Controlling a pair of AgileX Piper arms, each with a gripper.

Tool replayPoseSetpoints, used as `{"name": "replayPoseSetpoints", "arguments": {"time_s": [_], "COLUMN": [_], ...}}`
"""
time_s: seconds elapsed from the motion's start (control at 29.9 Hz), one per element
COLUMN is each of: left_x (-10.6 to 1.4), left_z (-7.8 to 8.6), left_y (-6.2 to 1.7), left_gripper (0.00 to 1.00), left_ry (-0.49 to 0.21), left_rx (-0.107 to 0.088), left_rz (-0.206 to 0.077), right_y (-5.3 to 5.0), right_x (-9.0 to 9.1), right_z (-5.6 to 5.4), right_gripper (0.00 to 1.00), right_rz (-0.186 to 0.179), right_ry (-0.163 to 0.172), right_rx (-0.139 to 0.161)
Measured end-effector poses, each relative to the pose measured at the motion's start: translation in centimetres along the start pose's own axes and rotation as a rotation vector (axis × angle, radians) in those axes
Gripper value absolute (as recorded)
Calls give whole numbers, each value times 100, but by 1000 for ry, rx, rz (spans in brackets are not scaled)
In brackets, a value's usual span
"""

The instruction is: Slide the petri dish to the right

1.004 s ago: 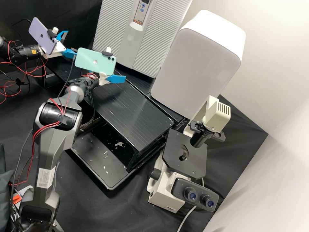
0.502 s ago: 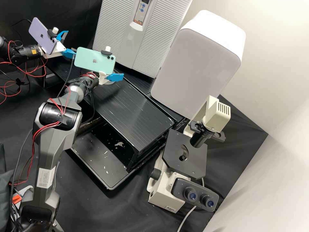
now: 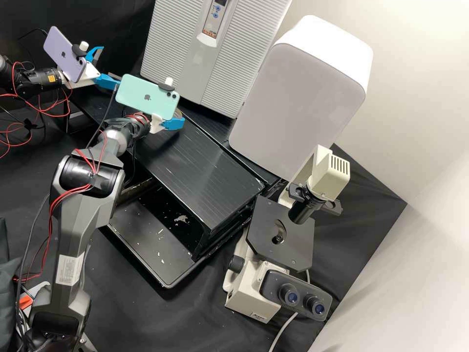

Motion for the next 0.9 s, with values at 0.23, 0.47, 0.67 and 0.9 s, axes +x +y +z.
{"name": "replayPoseSetpoints", "arguments": {"time_s": [0.23,0.47,0.67,0.9], "left_x": [0,0,0,0], "left_z": [0,0,0,0], "left_y": [0,0,0,0], "left_gripper": [100,100,100,100], "left_ry": [0,0,0,0], "left_rx": [0,0,0,0], "left_rz": [0,0,0,0], "right_y": [-30,-42,-13,-7], "right_x": [-2,-8,-20,-65], "right_z": [29,49,69,117], "right_gripper": [0,100,100,0], "right_rz": [-41,-64,-77,-82], "right_ry": [-41,-62,-63,-71], "right_rx": [39,65,100,103]}}
